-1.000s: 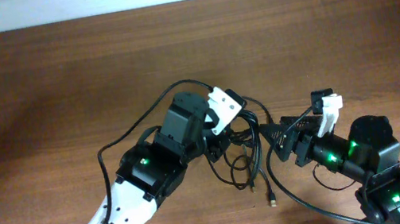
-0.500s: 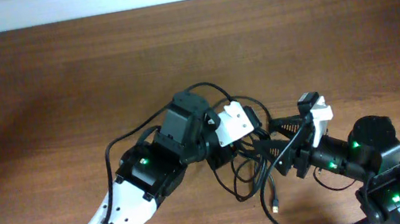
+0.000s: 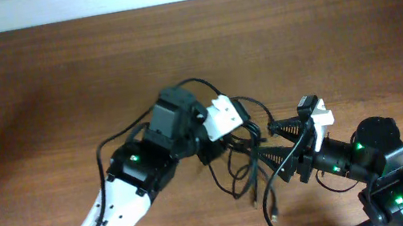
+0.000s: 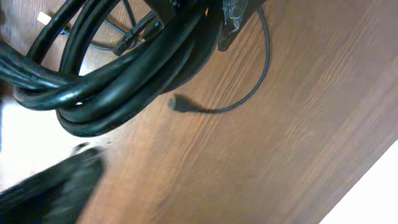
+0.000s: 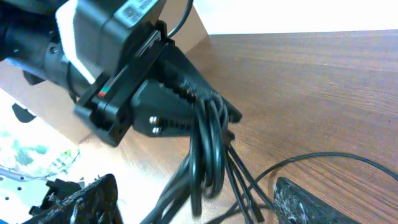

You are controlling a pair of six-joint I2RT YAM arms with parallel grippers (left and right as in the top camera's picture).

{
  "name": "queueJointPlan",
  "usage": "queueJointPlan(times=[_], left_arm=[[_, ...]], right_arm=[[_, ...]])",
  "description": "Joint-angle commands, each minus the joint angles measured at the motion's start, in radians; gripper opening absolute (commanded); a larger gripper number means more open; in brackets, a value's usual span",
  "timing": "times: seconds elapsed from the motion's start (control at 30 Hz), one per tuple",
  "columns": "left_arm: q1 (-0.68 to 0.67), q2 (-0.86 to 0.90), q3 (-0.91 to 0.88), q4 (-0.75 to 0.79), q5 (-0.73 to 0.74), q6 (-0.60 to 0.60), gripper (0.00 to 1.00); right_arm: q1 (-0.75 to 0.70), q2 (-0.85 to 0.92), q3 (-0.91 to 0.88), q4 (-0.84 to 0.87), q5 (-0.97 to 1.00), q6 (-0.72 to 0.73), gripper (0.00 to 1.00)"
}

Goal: Untangle cables

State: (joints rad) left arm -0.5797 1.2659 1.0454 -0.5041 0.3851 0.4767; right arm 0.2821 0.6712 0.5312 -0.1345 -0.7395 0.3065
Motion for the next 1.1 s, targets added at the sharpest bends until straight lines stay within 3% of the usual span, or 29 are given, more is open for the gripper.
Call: queueJointPlan(times=[0.0,0.13,0.57,0.8,0.93,1.07], left_arm=[[0.062,-0.028,0.016,-0.002,0.094,-0.021,0.0],[0.116,-0.038,0.016,-0.006,0.257,0.02,0.0],[0.2,-0.04,0.016,0.016,0.578,0.021,0.0],[0.156,-0.04,0.016,0.048,0.558,0.014,0.0],[0.127,-0.039,0.016,0.089,0.432,-0.064,0.0],[0.111,-0.039,0.016,0.11,0.437,-0.117,0.0]], right_arm=[[-0.003,-0.009,0.011,0.004,-0.008,-0.011,0.79],[-0.003,-0.009,0.011,-0.004,0.022,-0.011,0.79],[-0.003,-0.009,0.011,-0.003,0.01,-0.011,0.78],[-0.003,-0.009,0.011,0.042,-0.095,-0.034,0.78],[-0.002,-0.009,0.011,0.041,-0.17,-0.12,0.78],[-0.002,-0.008,0.011,0.041,-0.177,-0.127,0.78]])
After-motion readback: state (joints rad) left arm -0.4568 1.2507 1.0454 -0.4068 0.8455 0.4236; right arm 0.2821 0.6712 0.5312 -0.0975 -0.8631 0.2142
